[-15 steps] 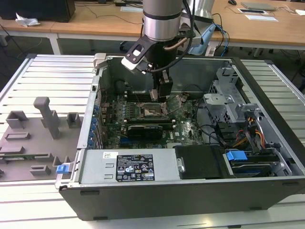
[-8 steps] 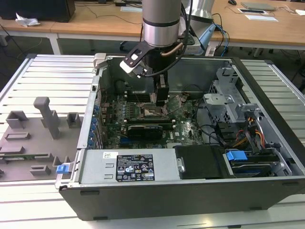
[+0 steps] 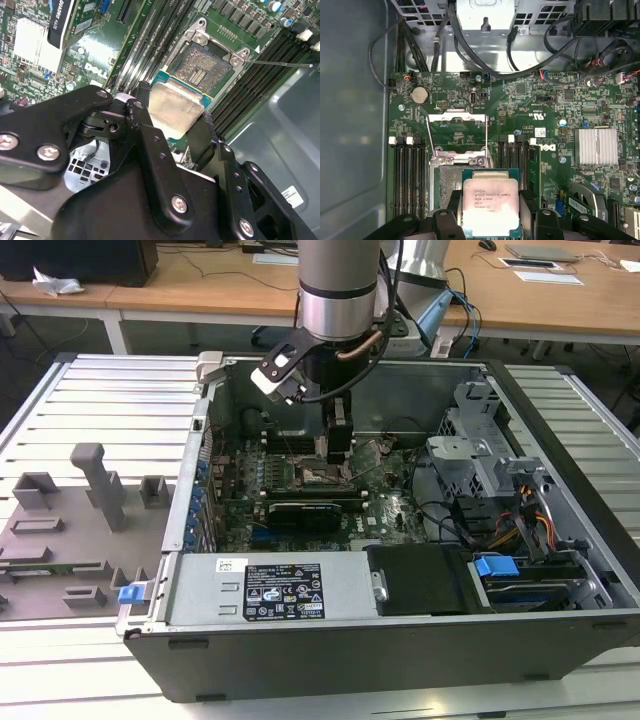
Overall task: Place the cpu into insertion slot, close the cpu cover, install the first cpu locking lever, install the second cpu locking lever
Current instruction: 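Place the cpu into insertion slot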
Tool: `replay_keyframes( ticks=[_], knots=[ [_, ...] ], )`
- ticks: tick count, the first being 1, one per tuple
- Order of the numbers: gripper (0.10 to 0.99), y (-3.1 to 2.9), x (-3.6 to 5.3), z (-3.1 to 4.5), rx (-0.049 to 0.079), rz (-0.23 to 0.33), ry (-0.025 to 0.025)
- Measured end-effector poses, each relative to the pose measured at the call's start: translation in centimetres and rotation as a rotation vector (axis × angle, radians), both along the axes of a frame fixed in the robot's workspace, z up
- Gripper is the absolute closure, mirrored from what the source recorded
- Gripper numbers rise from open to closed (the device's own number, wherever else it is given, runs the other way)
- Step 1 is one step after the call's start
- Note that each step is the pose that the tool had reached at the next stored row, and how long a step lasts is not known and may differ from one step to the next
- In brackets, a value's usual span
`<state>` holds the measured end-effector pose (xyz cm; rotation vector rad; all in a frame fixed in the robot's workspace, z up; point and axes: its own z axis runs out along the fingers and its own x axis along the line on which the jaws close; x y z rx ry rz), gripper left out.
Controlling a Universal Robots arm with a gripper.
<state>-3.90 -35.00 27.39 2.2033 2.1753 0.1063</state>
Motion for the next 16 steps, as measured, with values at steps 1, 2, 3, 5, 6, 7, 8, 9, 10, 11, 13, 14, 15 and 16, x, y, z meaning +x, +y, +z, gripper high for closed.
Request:
replay_keyframes(
  ticks=[1, 2, 3, 5, 6, 7, 8, 9, 10, 11, 13, 14, 15, 16],
  knots=[
    [0.545, 0.01, 0.0, -0.2, 0.0, 0.0, 0.0],
    [0.545, 0.04, -0.01, -0.29, 0.0, 0.0, 0.0],
    [0.545, 0.11, -0.01, -0.4, -0.001, 0.0, 0.0001],
    [0.545, 0.38, 0.0, -0.65, -0.003, 0.0, 0.0],
    [0.545, 0.54, 0.0, -0.86, -0.003, 0.0, -0.0001],
    [0.545, 0.61, 0.0, -1.01, -0.004, 0.0, -0.0001],
    [0.545, 0.67, 0.0, -1.13, -0.004, 0.0, -0.0001],
    [0.545, 0.76, 0.0, -1.29, -0.005, 0.0, -0.0004],
    [0.545, 0.83, 0.0, -1.4, -0.006, 0.0, -0.0008],
    [0.545, 0.91, -0.01, -1.52, -0.007, 0.0, -0.001],
    [0.545, 1.07, -0.01, -1.74, -0.008, 0.0, -0.0015],
    [0.545, 1.18, -0.01, -1.87, -0.009, 0.0, -0.0019],
    [0.545, 1.31, -0.02, -2.03, -0.01, 0.0, -0.0026],
    [0.545, 1.43, -0.03, -2.17, -0.01, 0.0, -0.0033]
  ],
)
